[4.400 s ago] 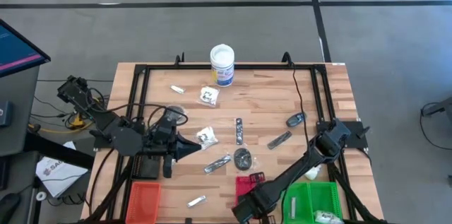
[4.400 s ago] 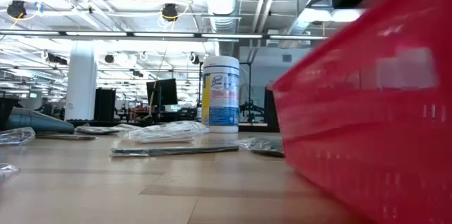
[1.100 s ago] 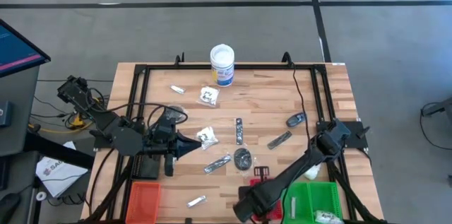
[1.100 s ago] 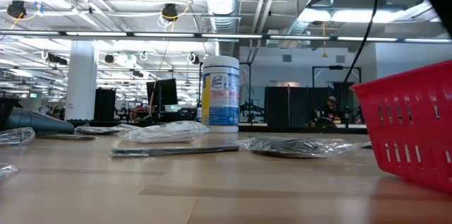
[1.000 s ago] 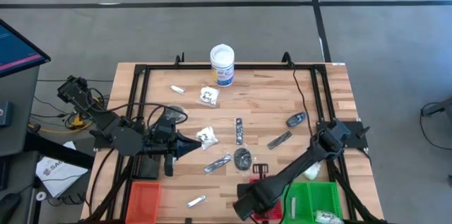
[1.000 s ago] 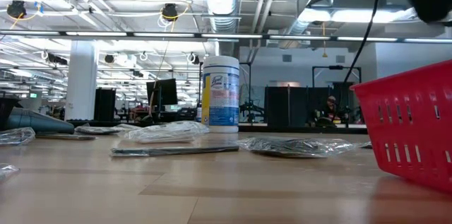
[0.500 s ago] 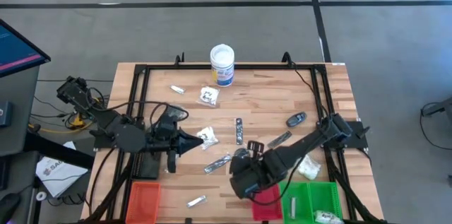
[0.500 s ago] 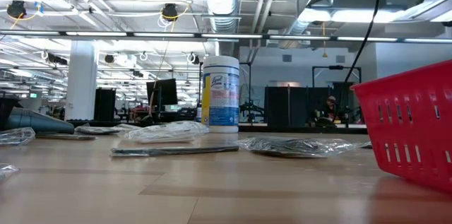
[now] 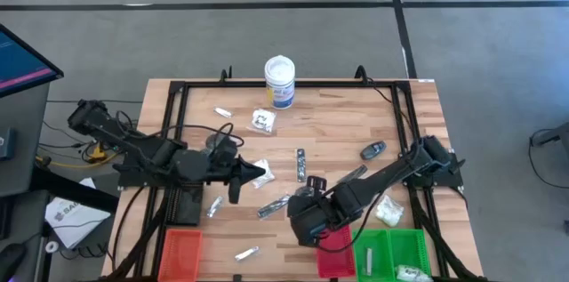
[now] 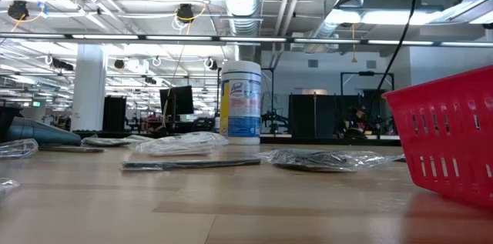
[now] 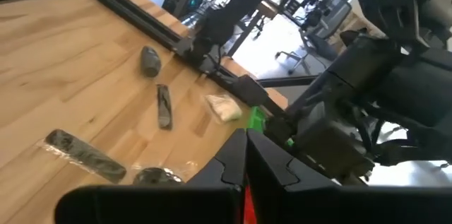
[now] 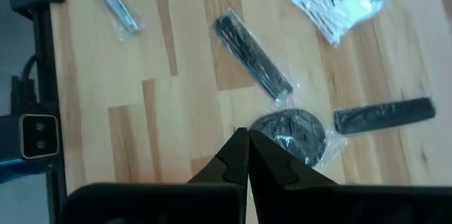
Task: Pick & Place Travel size toiletries
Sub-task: Put the black comb into the red bin
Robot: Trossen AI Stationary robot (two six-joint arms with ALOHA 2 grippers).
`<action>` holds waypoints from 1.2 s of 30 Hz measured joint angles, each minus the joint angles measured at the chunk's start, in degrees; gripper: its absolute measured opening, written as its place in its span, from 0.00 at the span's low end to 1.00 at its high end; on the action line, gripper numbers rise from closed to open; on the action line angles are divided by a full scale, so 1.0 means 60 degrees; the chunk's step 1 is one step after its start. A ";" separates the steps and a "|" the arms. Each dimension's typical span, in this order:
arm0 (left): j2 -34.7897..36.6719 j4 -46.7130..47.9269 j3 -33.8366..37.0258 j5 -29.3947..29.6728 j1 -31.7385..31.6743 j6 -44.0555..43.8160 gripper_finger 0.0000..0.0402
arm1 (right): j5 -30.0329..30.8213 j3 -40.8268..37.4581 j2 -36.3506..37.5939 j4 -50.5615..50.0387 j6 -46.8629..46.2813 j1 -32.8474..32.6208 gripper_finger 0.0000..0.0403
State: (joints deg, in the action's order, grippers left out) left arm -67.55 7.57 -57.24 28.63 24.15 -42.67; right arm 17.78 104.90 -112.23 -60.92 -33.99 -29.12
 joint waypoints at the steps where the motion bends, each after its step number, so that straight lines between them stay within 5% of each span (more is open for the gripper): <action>1: 0.0000 -0.0004 0.0047 -0.0148 -0.0149 0.0000 0.00 | -0.0034 -0.0429 0.0233 0.0283 -0.0086 0.0003 0.00; 16: -0.1247 -0.0132 0.0169 -0.2528 -0.3351 -0.0026 0.00 | -0.1238 -0.6387 0.4105 0.6179 -0.1099 0.1753 0.00; 29: -0.4079 -0.0858 0.0173 -0.5704 -0.6117 -0.0913 0.00 | -0.3056 -0.7759 0.5681 0.5401 -0.0060 0.4063 0.00; 36: -0.5396 -0.0984 -0.0093 -0.6979 -0.6587 -0.1469 0.00 | -0.4662 -0.9158 0.6022 0.7145 -0.0684 0.5491 0.00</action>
State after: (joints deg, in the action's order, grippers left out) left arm -99.93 1.67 -57.80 -13.25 -15.37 -51.49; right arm -10.20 49.96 -76.11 -18.05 -38.09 3.82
